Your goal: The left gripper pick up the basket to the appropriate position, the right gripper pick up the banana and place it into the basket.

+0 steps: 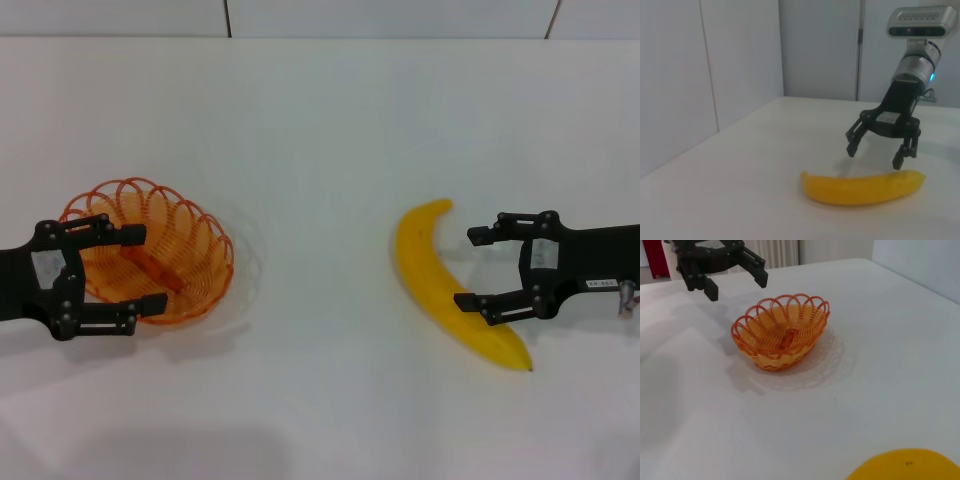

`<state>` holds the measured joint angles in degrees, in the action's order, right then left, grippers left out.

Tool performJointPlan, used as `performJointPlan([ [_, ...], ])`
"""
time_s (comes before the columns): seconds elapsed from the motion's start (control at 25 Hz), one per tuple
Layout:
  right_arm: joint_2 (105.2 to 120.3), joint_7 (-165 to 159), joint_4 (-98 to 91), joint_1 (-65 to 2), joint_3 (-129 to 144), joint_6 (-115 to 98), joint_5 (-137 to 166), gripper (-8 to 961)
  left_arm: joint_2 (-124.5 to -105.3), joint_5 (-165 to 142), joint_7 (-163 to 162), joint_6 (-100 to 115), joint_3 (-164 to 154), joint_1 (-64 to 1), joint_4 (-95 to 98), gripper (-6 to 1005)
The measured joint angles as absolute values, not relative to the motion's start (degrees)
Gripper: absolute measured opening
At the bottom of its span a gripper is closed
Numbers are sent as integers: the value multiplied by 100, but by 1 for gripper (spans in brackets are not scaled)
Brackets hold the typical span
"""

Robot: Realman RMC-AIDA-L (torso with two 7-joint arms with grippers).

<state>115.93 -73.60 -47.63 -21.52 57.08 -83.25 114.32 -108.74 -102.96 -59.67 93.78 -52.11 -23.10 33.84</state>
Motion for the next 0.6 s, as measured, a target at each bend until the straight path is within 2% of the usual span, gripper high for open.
performJointPlan([
  [0.44, 11622, -7364, -4754, -2189, 5687, -8322, 11435, 897, -10876, -10312, -5984, 9371, -5174, -2328, 3384, 859],
  [0.6, 11628, -7371, -4755, -2191, 5686, -8323, 11434, 897, -11047, -10294, -6216, 9122, -4333, -2330, 3488, 858],
])
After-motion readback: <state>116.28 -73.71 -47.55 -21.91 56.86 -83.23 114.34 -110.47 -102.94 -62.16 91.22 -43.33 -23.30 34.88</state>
